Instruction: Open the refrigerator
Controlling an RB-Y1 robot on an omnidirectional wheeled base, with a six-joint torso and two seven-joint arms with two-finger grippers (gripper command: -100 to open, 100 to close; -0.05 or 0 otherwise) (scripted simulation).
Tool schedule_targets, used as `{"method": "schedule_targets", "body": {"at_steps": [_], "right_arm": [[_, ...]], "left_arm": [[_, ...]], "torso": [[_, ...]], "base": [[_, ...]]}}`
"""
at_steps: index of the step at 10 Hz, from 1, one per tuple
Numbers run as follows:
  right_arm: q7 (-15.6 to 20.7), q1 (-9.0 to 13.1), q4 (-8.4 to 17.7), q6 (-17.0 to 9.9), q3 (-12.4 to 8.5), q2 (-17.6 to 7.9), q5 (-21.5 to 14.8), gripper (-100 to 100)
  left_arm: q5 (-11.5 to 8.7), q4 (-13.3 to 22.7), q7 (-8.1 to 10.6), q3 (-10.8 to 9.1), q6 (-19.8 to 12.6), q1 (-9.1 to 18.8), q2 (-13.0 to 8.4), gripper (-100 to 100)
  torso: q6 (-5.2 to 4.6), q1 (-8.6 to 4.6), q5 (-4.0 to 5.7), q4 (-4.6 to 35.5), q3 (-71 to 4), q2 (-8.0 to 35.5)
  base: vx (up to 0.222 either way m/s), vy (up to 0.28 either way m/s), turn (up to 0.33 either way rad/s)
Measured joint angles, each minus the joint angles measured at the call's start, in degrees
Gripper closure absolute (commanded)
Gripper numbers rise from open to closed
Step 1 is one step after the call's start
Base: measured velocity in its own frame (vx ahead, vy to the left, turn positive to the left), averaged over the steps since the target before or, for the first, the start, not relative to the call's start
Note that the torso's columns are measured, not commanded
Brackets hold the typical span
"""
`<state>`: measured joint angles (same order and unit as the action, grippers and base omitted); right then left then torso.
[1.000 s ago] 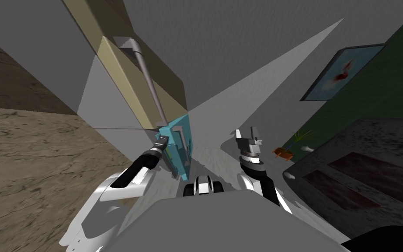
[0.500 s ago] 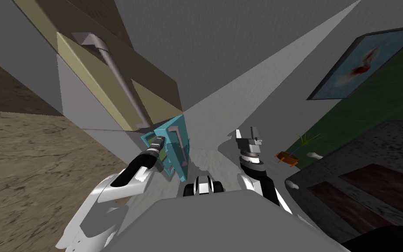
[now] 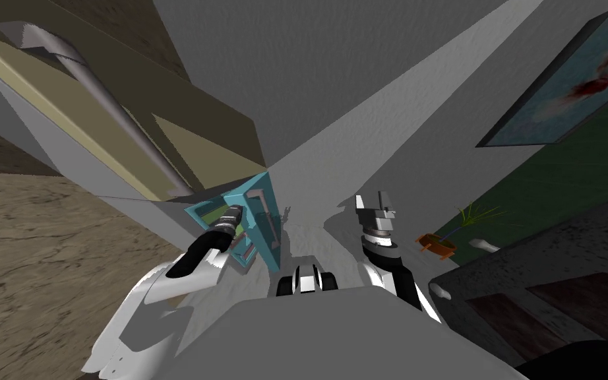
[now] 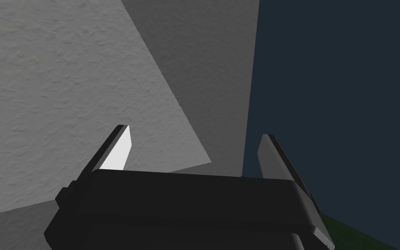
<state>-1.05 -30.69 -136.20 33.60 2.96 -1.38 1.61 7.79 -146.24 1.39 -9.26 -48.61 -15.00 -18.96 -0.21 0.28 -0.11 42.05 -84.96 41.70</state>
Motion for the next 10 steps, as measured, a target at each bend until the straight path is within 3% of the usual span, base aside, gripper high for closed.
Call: {"method": "schedule_targets", "body": {"at_steps": [1,2,6,10], "right_arm": [[0.0,0.0,0.0,0.0,0.0,0.0,0.0,0],[0.0,0.0,0.0,0.0,0.0,0.0,0.0,0],[0.0,0.0,0.0,0.0,0.0,0.0,0.0,0],[0.0,0.0,0.0,0.0,0.0,0.0,0.0,0]], "left_arm": [[-0.1,0.0,0.05,0.02,0.0,0.0,0.0,-100],[0.0,1.0,0.01,0.32,-0.1,0.1,0.2,-100],[0.7,4.8,0.06,0.32,-0.7,1.0,0.6,-100],[0.6,5.1,0.56,-1.54,-3.5,3.4,-1.2,-100]], "torso": [[0.12,0.48,-0.1,0.1,0.2,0.3],[0.15,0.65,-0.14,0.2,0.2,0.3],[-0.31,-0.64,0.58,0.2,-0.6,-0.7],[-0.41,0.16,0.31,0.1,-0.9,-1.1]], "base": [[-0.007,-0.054,0.006],[-0.016,-0.041,0.017],[0.04,-0.082,0.01],[0.07,-0.115,-0.001]]}}
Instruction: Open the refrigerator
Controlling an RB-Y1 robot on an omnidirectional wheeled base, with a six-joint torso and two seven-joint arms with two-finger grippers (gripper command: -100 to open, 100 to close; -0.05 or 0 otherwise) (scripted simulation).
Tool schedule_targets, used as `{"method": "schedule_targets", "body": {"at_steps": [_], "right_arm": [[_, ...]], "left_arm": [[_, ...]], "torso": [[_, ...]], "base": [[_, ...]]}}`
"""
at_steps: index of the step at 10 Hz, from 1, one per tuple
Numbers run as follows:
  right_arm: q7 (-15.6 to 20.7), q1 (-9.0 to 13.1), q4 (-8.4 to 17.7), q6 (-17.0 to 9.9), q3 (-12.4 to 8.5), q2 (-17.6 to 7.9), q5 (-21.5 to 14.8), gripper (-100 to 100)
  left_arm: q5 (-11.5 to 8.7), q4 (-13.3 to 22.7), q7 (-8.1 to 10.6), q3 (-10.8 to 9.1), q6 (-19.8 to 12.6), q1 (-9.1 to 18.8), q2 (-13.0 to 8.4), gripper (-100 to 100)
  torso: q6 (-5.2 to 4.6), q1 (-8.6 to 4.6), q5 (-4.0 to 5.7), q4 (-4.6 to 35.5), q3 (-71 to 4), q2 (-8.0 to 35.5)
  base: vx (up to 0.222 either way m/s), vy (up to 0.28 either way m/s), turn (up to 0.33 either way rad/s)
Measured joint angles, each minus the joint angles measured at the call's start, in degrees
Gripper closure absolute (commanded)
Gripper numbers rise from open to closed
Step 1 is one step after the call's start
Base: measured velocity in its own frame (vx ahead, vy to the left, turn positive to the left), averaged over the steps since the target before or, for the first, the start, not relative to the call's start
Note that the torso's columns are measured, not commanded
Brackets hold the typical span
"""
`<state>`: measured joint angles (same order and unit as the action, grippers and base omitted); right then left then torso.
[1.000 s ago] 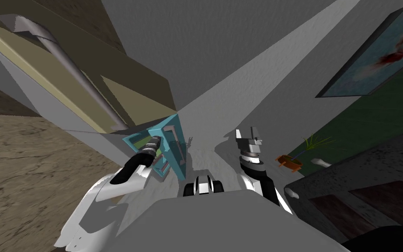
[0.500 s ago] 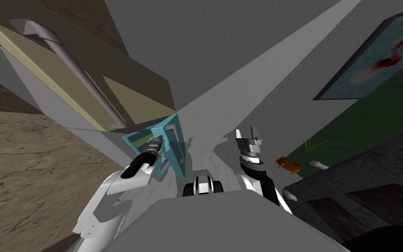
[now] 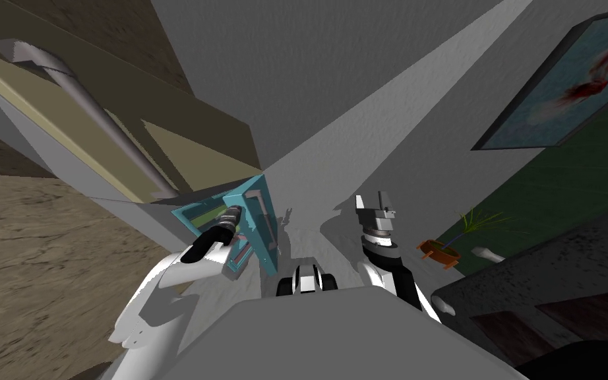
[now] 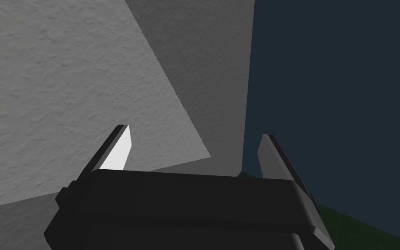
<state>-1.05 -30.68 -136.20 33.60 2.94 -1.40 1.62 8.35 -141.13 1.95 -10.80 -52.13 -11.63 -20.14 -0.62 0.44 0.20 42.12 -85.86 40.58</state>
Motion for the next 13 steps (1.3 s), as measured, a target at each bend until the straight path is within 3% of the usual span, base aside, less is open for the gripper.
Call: {"method": "schedule_targets", "body": {"at_steps": [2,3,7,13], "right_arm": [[0.0,0.0,0.0,0.0,0.0,0.0,0.0,0],[0.0,0.0,0.0,0.0,0.0,0.0,0.0,0],[0.0,0.0,0.0,0.0,0.0,0.0,0.0,0],[0.0,0.0,0.0,0.0,0.0,0.0,0.0,0]], "left_arm": [[-0.2,-2.3,0.21,-0.92,-1.9,-0.2,-0.8,-100],[0.8,-3.4,0.22,-0.35,-2.4,-0.1,-0.4,-100],[1.0,-6.9,0.35,-0.58,-2.8,-1.2,-0.4,-100],[0.1,-7.9,0.26,-1.11,-4.3,-0.4,-1.2,-100]], "torso": [[0.01,0.15,-0.01,0.0,0.0,0.1],[-0.07,-0.07,0.18,0.2,0.1,0.2],[-0.01,-0.62,0.51,0.5,0.2,0.5],[0.0,-0.59,0.52,0.5,0.2,0.5]], "base": [[0.031,-0.046,0.003],[0.009,-0.016,-0.002],[0.01,-0.004,0.001],[0.0,0.002,-0.003]]}}
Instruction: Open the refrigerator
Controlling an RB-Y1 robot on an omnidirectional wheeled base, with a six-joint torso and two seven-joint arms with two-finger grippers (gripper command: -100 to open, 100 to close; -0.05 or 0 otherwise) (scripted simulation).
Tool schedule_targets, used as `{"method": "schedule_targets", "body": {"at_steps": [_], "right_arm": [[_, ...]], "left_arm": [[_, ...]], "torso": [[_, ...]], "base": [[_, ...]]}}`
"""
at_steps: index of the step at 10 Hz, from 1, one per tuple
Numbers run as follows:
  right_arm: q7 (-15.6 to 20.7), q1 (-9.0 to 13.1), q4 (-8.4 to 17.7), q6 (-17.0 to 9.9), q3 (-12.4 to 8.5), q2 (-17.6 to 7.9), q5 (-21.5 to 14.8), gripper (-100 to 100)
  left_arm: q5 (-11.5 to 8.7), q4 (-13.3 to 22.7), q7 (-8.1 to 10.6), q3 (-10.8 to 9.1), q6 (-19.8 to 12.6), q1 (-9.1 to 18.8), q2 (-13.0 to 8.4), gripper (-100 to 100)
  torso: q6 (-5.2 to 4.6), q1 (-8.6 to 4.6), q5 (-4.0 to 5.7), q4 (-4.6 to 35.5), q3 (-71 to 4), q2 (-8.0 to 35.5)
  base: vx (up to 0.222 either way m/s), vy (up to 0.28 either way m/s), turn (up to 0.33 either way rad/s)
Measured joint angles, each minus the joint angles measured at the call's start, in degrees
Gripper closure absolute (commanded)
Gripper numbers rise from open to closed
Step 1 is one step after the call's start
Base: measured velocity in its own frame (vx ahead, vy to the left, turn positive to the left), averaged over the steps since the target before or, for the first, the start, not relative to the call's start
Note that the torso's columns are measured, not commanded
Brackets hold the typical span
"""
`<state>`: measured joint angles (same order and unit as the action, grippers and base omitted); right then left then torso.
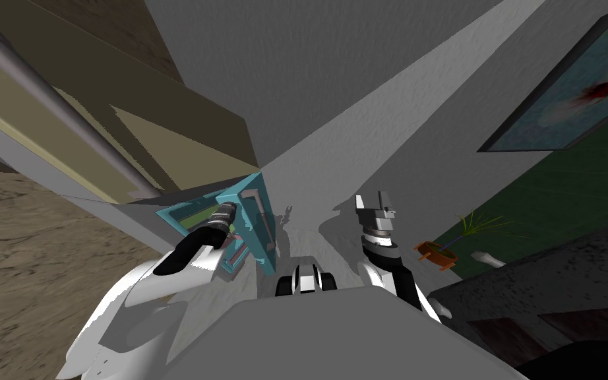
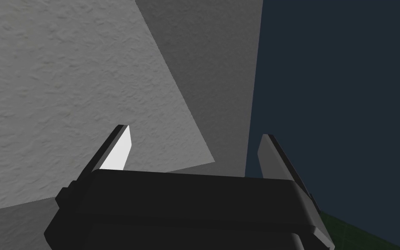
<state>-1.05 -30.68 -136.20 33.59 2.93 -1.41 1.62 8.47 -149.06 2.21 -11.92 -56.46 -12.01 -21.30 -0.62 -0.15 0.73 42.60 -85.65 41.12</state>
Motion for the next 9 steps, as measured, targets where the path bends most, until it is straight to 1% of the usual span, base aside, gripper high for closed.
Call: {"method": "schedule_targets", "body": {"at_steps": [1,2,3,4,5,6,7,8,9], "right_arm": [[0.0,0.0,0.0,0.0,0.0,0.0,0.0,0],[0.0,0.0,0.0,0.0,0.0,0.0,0.0,0],[0.0,0.0,0.0,0.0,0.0,0.0,0.0,0],[0.0,0.0,0.0,0.0,0.0,0.0,0.0,0],[0.0,0.0,0.0,0.0,0.0,0.0,0.0,0],[0.0,0.0,0.0,0.0,0.0,0.0,0.0,0],[0.0,0.0,0.0,0.0,0.0,0.0,0.0,0],[0.0,0.0,0.0,0.0,0.0,0.0,0.0,0],[0.0,0.0,0.0,0.0,0.0,0.0,0.0,0]], "left_arm": [[0.4,0.0,-0.01,0.25,0.3,-0.1,0.3,-100],[0.6,0.9,0.01,0.5,0.7,0.4,0.3,-100],[0.3,0.4,0.1,0.06,1.1,0.3,0.1,-100],[0.2,0.3,0.11,0.16,0.9,-0.1,0.2,-100],[0.1,0.5,0.09,0.39,0.5,-0.5,0.3,100],[0.1,0.5,0.08,0.42,0.5,-0.5,0.3,100],[0.7,0.7,0.22,-0.14,0.3,-0.4,0.5,100],[1.1,0.8,0.35,-0.63,0.0,-0.4,0.7,100],[1.5,0.8,0.44,-0.89,-0.4,-0.5,0.9,100]], "torso": [[0.01,0.03,-0.04,0.0,0.0,0.0],[-0.06,0.07,-0.04,0.0,-0.1,-0.1],[0.07,0.09,-0.11,-0.1,0.0,0.0],[0.17,0.08,-0.3,-0.2,0.2,0.2],[0.26,0.09,-0.37,-0.2,0.4,0.4],[0.44,0.19,-0.61,-0.4,0.7,0.6],[0.51,-0.21,-0.63,-0.5,0.7,0.5],[0.39,-0.3,-0.58,-0.5,0.7,0.5],[0.37,-0.07,-0.59,-0.5,0.7,0.6]], "base": [[-0.006,-0.004,0.004],[-0.003,0.003,-0.013],[-0.028,-0.003,0.037],[-0.042,-0.016,0.039],[-0.024,-0.008,0.011],[0.08,-0.178,0.09],[0.12,-0.243,0.092],[0.116,-0.231,0.042],[0.148,-0.243,0.044]]}}
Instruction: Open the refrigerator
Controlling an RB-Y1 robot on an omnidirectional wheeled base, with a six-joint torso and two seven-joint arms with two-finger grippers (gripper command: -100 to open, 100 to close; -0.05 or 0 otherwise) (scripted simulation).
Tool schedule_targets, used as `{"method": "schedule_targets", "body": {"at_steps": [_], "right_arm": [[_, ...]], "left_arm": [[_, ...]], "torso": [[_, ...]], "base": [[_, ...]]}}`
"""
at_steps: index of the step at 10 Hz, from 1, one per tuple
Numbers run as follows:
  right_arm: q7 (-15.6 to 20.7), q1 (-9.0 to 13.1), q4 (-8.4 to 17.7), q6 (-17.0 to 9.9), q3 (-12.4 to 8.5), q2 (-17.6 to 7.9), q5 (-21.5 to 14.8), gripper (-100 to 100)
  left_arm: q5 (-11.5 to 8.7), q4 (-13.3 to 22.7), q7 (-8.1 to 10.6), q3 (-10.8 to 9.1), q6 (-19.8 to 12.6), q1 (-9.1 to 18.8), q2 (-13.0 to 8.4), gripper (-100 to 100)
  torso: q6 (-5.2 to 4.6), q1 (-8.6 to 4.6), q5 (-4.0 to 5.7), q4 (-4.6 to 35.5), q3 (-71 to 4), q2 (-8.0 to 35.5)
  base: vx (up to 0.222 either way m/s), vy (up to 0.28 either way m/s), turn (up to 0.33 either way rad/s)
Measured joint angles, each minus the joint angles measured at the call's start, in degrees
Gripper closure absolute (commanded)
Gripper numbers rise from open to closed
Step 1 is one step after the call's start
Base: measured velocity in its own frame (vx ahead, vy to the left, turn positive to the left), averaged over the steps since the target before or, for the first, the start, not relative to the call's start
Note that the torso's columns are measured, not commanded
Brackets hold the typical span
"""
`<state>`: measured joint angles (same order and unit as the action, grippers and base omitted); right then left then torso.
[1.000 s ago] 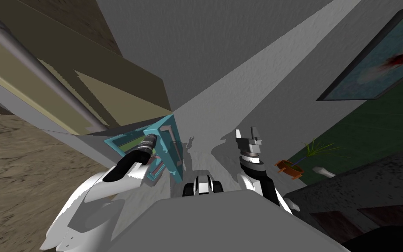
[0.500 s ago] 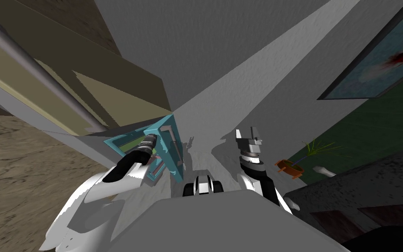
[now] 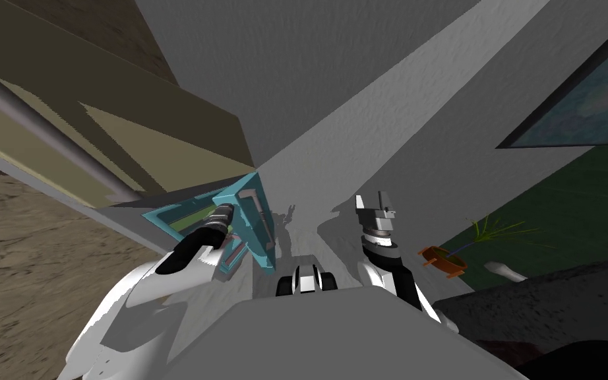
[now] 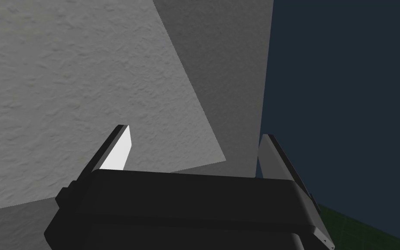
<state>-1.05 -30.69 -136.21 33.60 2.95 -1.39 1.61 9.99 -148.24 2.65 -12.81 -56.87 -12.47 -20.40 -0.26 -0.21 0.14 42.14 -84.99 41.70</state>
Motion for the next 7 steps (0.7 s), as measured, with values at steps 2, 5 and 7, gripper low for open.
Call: {"method": "schedule_targets", "body": {"at_steps": [2,5,7], "right_arm": [[0.0,0.0,0.0,0.0,0.0,0.0,0.0,0],[0.0,0.0,0.0,0.0,0.0,0.0,0.0,0],[0.0,0.0,0.0,0.0,0.0,0.0,0.0,0]], "left_arm": [[0.6,0.7,0.35,-1.07,-0.6,0.0,0.3,100],[2.7,0.9,0.72,-2.35,-1.8,0.5,1.2,100],[4.0,1.4,1.17,-3.57,-1.7,0.6,1.7,100]], "torso": [[0.03,0.39,-0.03,0.1,-0.1,-0.1],[0.12,0.48,-0.06,0.1,0.1,0.1],[0.2,0.25,-0.11,0.1,0.2,0.3]], "base": [[0.121,-0.273,0.062],[0.139,-0.252,0.063],[0.092,-0.207,0.038]]}}
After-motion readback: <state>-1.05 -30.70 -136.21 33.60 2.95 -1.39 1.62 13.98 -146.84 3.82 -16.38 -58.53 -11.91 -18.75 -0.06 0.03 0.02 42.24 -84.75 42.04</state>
